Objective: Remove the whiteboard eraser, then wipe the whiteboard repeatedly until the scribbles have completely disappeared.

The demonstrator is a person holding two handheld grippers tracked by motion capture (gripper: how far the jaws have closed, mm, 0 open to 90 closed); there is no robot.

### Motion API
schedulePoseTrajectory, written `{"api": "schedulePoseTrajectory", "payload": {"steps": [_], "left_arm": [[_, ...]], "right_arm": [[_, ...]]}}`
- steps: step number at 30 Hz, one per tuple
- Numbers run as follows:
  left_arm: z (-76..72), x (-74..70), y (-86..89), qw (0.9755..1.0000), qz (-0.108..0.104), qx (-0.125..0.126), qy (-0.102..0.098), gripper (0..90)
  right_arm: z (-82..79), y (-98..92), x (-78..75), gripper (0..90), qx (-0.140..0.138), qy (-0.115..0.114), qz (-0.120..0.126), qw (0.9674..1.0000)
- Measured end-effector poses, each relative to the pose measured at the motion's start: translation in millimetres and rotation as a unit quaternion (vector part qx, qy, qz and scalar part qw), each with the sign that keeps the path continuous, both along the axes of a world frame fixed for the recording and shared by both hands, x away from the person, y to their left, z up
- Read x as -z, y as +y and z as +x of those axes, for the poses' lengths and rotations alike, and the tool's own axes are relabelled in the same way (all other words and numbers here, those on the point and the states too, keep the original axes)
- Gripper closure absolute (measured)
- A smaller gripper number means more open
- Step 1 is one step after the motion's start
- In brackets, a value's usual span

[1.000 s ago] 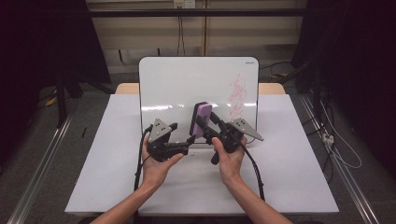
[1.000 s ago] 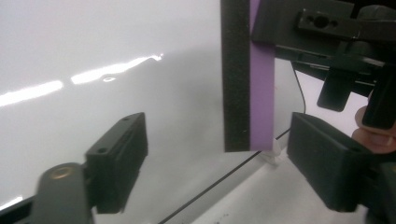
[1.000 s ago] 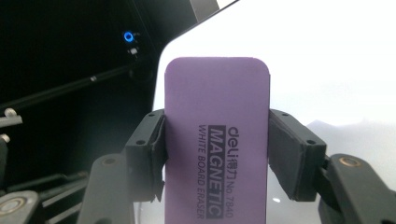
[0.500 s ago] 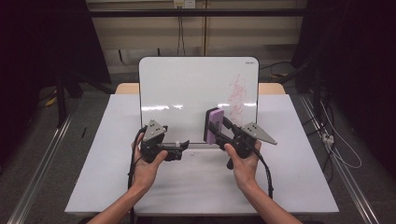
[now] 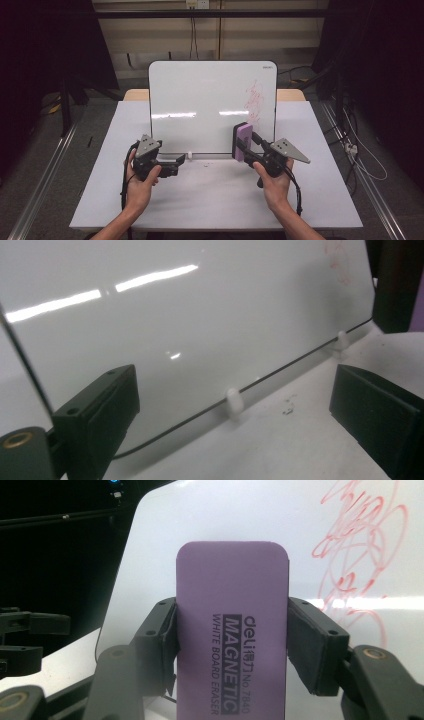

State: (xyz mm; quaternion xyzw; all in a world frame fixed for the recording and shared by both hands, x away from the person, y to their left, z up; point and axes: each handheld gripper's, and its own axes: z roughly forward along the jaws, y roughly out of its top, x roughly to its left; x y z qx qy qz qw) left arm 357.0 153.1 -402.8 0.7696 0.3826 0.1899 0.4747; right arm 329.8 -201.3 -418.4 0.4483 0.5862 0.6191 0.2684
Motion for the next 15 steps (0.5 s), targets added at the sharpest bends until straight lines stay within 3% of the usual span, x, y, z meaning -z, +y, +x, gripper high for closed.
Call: {"api": "schedulePoseTrajectory", "payload": {"steps": [11, 15], "left_arm": [[-15.6, 10.9, 31.6, 0.9995, 0.004, -0.03, -0.006, 5.2], [-21.9, 16.2, 36.7, 0.9996, 0.006, -0.026, 0.004, 5.1]], "right_arm": [[-4.3, -8.6, -1.1, 41.6, 0.006, 0.0, -0.021, 0.9998], [-4.3, -13.2, -4.6, 41.6, 0.009, 0.0, -0.028, 0.9996]]}}
